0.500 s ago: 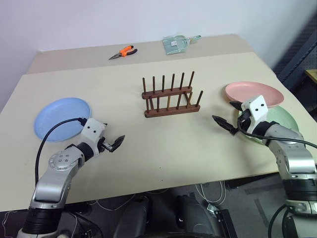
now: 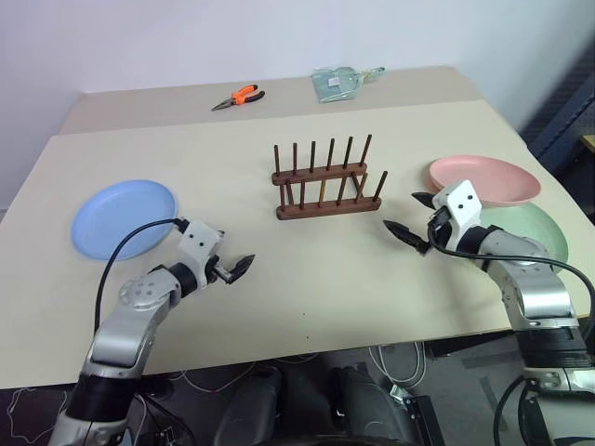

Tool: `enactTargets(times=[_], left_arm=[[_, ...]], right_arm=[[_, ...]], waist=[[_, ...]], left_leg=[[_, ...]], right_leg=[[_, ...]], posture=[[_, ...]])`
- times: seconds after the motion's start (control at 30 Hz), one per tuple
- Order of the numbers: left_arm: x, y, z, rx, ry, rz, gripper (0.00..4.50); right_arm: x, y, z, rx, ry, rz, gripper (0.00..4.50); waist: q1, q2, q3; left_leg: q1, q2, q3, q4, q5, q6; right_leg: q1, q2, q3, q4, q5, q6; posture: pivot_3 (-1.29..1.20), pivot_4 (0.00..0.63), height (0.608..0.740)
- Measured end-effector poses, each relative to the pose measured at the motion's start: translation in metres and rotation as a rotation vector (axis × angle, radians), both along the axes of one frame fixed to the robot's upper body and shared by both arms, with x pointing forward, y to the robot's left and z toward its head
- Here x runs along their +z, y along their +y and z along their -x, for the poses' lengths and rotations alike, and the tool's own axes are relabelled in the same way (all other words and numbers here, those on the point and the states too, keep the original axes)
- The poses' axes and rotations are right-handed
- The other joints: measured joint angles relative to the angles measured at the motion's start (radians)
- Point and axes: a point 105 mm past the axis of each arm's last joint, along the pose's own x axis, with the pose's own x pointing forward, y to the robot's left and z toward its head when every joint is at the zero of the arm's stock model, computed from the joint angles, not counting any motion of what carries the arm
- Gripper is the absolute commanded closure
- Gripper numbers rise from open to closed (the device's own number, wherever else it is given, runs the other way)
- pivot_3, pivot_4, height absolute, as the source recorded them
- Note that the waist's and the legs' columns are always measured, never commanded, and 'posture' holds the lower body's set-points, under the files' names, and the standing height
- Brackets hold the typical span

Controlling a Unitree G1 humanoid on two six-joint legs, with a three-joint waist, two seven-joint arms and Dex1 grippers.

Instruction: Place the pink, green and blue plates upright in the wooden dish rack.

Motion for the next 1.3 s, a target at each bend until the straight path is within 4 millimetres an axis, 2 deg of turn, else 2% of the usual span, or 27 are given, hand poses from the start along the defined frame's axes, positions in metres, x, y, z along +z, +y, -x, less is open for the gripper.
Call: enactTargets(times=[0.13,0.3,0.43,0.53,0.63,0.7,0.9,1.03,1.17,1.2,1.3], left_arm=[[0.002,-0.026,-0.039,-0.109,-0.016,-0.049,0.00],[0.006,-0.052,-0.078,-0.210,0.002,-0.047,0.00],[0.005,-0.071,-0.088,-0.282,0.021,-0.046,0.00],[0.002,-0.082,-0.087,-0.334,0.029,-0.035,1.28],[-0.002,-0.093,-0.083,-0.377,0.040,-0.006,2.88],[-0.001,-0.098,-0.082,-0.389,0.036,0.009,3.71],[-0.004,-0.094,-0.072,-0.443,0.023,-0.003,3.72],[-0.007,-0.087,-0.043,-0.565,0.013,-0.022,3.72],[-0.011,-0.081,-0.010,-0.687,0.038,-0.069,3.72],[-0.011,-0.079,-0.006,-0.697,0.044,-0.077,2.68],[-0.012,-0.077,-0.005,-0.680,0.053,-0.096,1.27]], right_arm=[[-0.004,0.008,0.007,-0.013,-0.013,0.002,0.05],[-0.007,0.005,0.020,-0.086,-0.026,0.000,0.05],[-0.008,0.005,0.030,-0.124,-0.037,-0.001,0.05],[-0.007,-0.001,0.035,-0.162,-0.040,0.004,0.00],[-0.002,-0.006,0.036,-0.191,-0.060,0.004,0.00],[-0.002,-0.007,0.038,-0.192,-0.059,0.006,0.00],[-0.004,-0.008,0.038,-0.190,-0.045,0.014,0.00],[0.001,-0.021,0.041,-0.188,-0.043,0.072,0.00],[-0.007,-0.044,0.046,-0.232,0.001,0.099,0.00],[-0.008,-0.047,0.046,-0.235,0.005,0.101,0.00],[-0.009,-0.051,0.047,-0.236,0.005,0.108,0.00]], waist=[[0.007,0.000,0.000],[0.021,-0.001,0.000],[0.022,-0.001,-0.001],[0.023,-0.002,-0.001],[0.023,-0.003,-0.002],[0.022,-0.003,-0.002],[0.018,-0.003,-0.002],[0.017,-0.003,-0.002],[0.018,-0.002,-0.002],[0.018,-0.002,-0.002],[0.020,-0.002,-0.002]], left_leg=[[0.000,-0.001,0.000,0.001,0.000,0.000],[0.000,-0.001,0.000,0.000,0.000,0.000],[0.000,-0.001,0.000,0.001,0.000,0.001],[0.000,-0.001,0.000,0.002,0.000,0.001],[0.000,-0.001,0.000,0.002,0.000,0.001],[0.000,-0.001,0.000,0.002,0.000,0.001],[0.000,-0.001,0.000,0.002,0.000,0.001],[0.000,-0.001,0.000,0.001,0.000,0.001],[0.000,0.000,0.000,0.001,0.000,0.001],[0.000,0.000,0.000,0.001,0.000,0.001],[0.000,0.000,0.000,0.002,0.000,0.001]], right_leg=[[0.000,0.000,0.000,0.000,0.000,0.001],[0.000,0.000,-0.001,0.000,0.000,0.001],[0.001,-0.001,-0.001,0.000,0.001,0.001],[0.001,-0.001,-0.001,0.000,0.001,0.002],[0.002,-0.001,-0.001,0.000,0.001,0.002],[0.002,-0.001,-0.001,0.000,0.001,0.002],[0.002,0.000,-0.001,0.000,0.001,0.002],[0.001,0.000,0.000,0.000,0.001,0.002],[0.001,0.000,0.000,0.000,0.001,0.001],[0.001,0.000,0.000,0.000,0.001,0.001],[0.001,0.000,0.000,0.000,0.000,0.001]], posture=[[0.00,0.150,0.729],[0.00,0.150,0.729],[0.00,0.150,0.729],[0.00,0.150,0.729],[0.00,0.150,0.729],[0.00,0.150,0.729],[0.00,0.150,0.729],[0.00,0.150,0.729],[0.00,0.150,0.729],[0.00,0.150,0.729],[0.00,0.150,0.729]])
